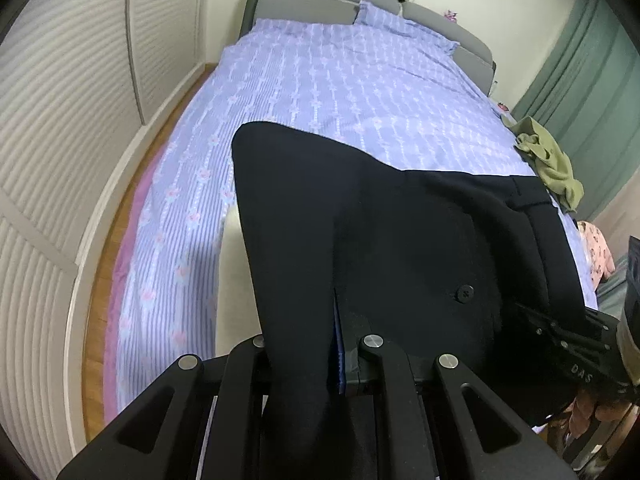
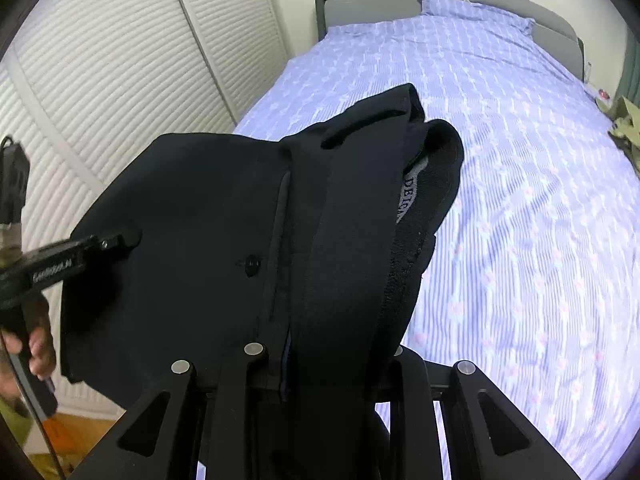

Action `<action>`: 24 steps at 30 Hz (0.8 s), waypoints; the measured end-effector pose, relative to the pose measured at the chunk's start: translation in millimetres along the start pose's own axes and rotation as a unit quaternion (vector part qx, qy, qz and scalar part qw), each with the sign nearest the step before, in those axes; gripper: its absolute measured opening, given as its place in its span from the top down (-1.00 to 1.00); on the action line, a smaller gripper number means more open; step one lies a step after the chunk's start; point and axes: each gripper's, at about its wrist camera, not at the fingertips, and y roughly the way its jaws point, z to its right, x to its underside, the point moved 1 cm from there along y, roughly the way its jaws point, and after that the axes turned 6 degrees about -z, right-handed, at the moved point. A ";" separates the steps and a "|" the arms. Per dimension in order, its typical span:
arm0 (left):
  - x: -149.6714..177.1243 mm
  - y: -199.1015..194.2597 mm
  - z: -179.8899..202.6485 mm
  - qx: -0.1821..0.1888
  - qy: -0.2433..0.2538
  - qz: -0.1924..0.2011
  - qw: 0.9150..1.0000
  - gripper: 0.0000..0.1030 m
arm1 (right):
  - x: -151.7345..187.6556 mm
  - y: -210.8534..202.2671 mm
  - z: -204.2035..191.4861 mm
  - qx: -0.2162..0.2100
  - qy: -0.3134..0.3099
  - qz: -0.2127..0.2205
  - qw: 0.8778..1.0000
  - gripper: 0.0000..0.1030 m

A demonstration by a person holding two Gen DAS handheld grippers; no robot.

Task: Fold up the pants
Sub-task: 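Carry the folded trousers with both grippers toward the cream towel, then lower the folded trousers onto the cream towel and open both grippers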

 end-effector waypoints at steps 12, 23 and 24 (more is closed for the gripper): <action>-26.1 99.0 -32.1 -0.028 0.028 -0.052 0.998 0.71 | -40.5 115.3 128.4 0.015 -0.002 -0.065 0.998 0.53; -11.7 112.3 -44.0 -0.087 0.027 -0.075 0.993 0.22 | -23.8 92.5 298.5 0.042 0.061 -0.080 0.994 -0.16; -8.5 108.6 -40.0 -0.120 0.036 -0.074 0.989 0.17 | -22.0 84.6 315.7 0.093 0.057 -0.076 0.991 -0.18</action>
